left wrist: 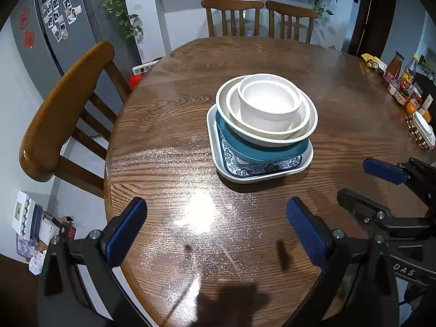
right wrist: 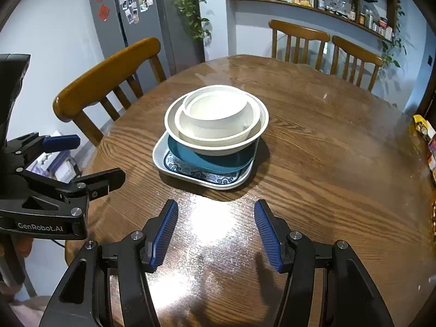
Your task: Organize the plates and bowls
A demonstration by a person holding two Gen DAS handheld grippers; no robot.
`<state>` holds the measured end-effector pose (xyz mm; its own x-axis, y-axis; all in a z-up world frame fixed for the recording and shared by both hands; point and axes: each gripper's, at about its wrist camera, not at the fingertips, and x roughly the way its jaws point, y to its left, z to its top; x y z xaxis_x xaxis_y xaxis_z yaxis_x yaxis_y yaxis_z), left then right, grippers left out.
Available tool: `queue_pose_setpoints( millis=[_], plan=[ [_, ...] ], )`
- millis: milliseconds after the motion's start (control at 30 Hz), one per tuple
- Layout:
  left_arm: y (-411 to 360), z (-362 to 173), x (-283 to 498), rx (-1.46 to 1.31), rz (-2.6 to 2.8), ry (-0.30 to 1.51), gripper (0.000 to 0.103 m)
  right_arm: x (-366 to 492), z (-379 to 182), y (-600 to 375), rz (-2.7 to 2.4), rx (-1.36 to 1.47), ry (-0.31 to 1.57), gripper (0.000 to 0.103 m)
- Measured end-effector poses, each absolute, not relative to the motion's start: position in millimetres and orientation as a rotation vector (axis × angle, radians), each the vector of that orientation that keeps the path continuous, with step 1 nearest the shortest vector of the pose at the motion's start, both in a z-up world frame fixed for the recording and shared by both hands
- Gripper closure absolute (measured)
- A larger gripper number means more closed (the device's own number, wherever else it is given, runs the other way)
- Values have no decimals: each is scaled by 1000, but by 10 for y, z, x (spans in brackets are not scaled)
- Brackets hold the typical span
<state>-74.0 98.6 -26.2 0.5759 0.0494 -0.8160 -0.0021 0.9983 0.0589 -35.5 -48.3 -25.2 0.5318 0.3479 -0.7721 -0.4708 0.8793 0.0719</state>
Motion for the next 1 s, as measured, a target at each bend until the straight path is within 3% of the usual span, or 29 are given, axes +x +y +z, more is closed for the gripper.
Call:
queue_pose_setpoints(
  millis=[1000],
  plan=[
    [925,-321,-660,71,12,977,1,-292,-263,-503,491,-138,892,44]
  ],
)
